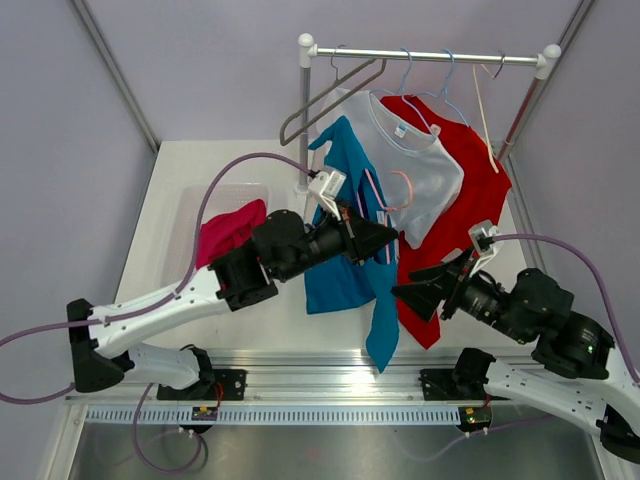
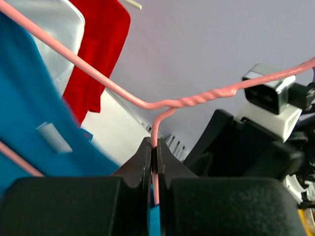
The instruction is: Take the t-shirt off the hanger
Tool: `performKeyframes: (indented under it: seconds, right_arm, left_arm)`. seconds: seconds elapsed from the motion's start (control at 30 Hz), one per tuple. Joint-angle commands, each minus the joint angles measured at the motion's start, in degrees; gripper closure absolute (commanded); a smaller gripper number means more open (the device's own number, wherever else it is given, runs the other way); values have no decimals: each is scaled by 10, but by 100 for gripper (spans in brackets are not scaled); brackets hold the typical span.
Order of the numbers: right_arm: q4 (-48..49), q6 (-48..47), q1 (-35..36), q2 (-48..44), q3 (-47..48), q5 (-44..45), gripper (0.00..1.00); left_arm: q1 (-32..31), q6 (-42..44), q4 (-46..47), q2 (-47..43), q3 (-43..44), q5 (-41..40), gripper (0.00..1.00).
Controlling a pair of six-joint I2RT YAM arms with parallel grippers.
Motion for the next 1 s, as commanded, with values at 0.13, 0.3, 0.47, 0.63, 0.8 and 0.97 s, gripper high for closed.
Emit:
performKeyframes:
  seconds: [0.13,0.3,0.47,0.63,0.8,0.97]
  right_arm:
    - [67,-8,4,48,28,-219,11]
    - [65,-26,15,79,42,-207,7]
    - [66,-35,48,107,41,-171,5]
    - [66,-61,125,195,64,-91,14]
    - [73,-80,191,260,90,10,48]
    - [103,-71,198,267,72,28,98]
  left_arm:
    - [-26,7,85,-134,-41,-78,100]
    - [-28,40,78,-192,-42,-101,100]
    - [-28,95,53,-242,-36,-161,100]
    - [-29,124,50,-280,-36,-189,100]
    - [-29,138,35,-302,-26,-197,100]
    - [-29,149,9,-326,-8,-207,100]
